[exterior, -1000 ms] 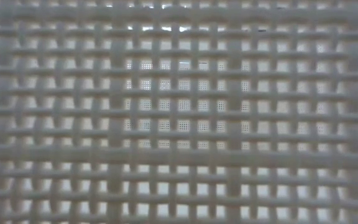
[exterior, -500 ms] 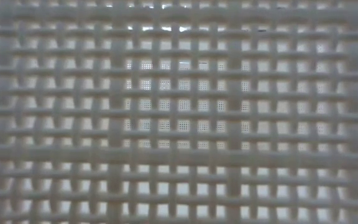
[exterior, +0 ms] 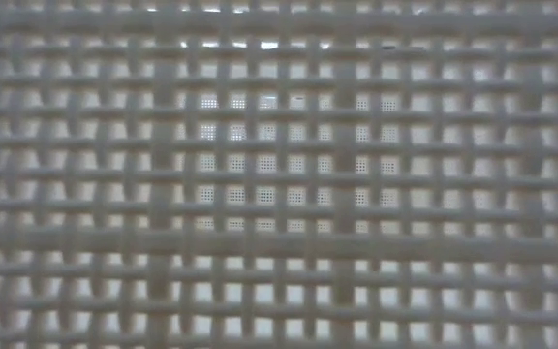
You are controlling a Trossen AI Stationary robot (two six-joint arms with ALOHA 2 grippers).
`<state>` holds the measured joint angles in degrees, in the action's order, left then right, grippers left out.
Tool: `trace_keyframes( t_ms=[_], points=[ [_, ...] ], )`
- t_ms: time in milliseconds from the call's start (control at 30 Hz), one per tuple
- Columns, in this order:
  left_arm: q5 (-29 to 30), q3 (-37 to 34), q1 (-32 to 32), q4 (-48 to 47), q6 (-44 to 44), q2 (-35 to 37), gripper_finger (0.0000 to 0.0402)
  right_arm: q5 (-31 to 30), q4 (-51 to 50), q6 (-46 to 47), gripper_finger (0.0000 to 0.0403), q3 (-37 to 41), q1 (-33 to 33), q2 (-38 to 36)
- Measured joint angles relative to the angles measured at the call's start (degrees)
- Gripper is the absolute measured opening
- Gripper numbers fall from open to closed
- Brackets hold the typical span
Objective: Pick & place medical supplies in basket/bin
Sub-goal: Put the green bandage into the blue bin
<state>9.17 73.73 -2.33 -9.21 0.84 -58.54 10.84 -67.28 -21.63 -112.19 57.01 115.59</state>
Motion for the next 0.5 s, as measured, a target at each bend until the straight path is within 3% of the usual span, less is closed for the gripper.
trace_keyframes(
  t_ms=[233,500],
  points=[
    [0.0,0.0,0.0,0.0,-0.2,0.0,0.0155,-0.2,0.5,6.7,0.024,0.0,0.0,0.0],
    [-0.1,0.0,0.0,-1.4,-0.2,0.0,0.0155,-0.3,0.5,26.5,0.024,0.0,1.5,0.0]
  ],
)
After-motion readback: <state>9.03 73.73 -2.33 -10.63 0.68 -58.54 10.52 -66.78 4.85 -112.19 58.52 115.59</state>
